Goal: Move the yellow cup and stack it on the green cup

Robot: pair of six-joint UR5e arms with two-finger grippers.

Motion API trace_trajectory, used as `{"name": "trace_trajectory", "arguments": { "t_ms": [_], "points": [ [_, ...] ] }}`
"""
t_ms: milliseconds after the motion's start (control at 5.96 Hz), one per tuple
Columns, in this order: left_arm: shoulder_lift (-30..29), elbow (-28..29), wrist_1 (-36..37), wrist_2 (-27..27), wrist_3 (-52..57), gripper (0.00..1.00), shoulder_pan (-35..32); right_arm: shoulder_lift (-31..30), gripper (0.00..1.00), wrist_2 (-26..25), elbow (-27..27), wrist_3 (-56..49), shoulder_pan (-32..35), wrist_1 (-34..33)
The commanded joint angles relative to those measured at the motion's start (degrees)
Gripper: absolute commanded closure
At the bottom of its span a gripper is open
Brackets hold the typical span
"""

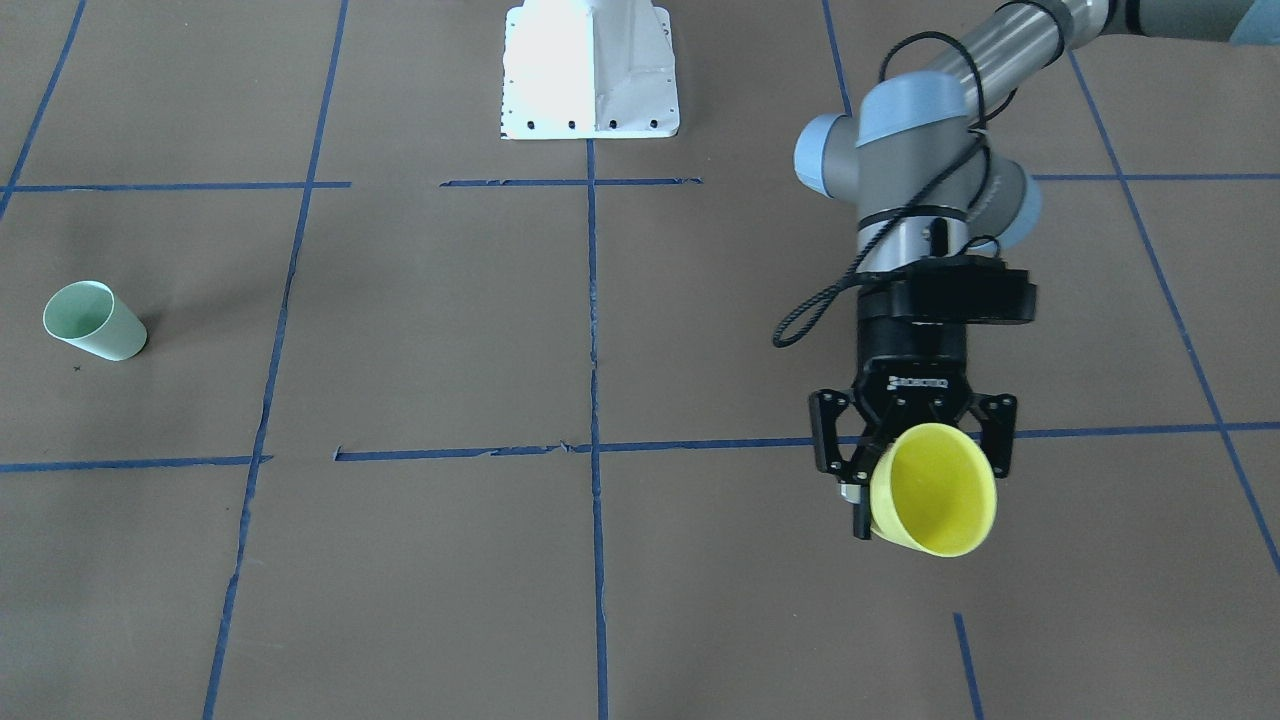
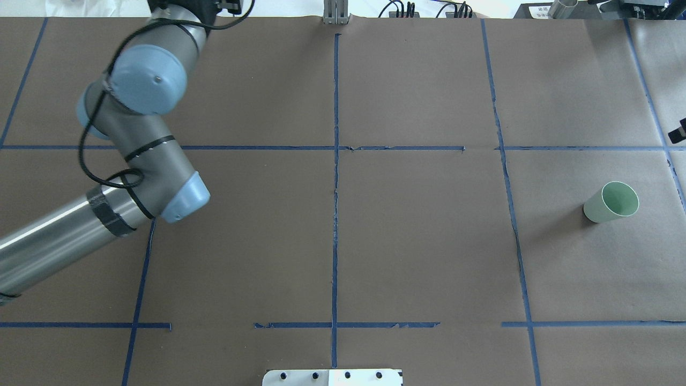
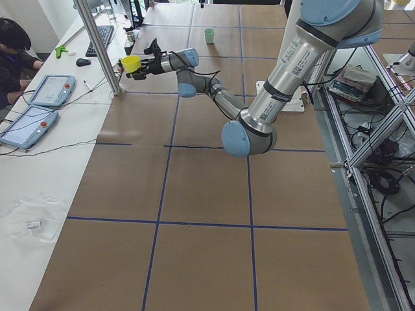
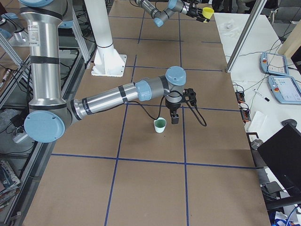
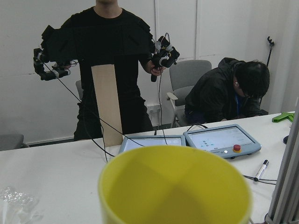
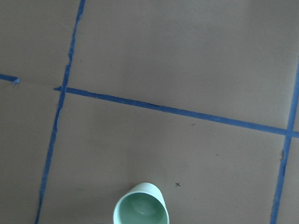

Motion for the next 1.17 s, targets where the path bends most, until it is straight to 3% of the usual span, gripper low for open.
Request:
{"name": "trace_trajectory", "arguments": {
  "t_ms": [0, 336, 671, 1007],
  "points": [
    [-8.7, 7.7, 6.1, 11.8, -7.3, 0.56, 7.9, 10.2, 0.0, 1.5, -0.6, 9.7, -3.3, -6.0],
    [-15.8, 18.6, 6.2, 16.1, -13.1, 0.56, 12.7, 23.0, 0.0, 1.2, -0.6, 10.4, -7.5, -20.7],
    [-16.3, 18.8, 6.2, 16.3, -12.9, 0.56, 14.7, 31.5, 0.0, 2.8, -3.8, 17.4, -10.2, -23.2],
    [-16.6, 19.5, 6.2, 17.9, -12.9, 0.56, 15.5, 46.7, 0.0, 3.8, -16.8, 21.6, -13.0, -28.5]
  ]
}}
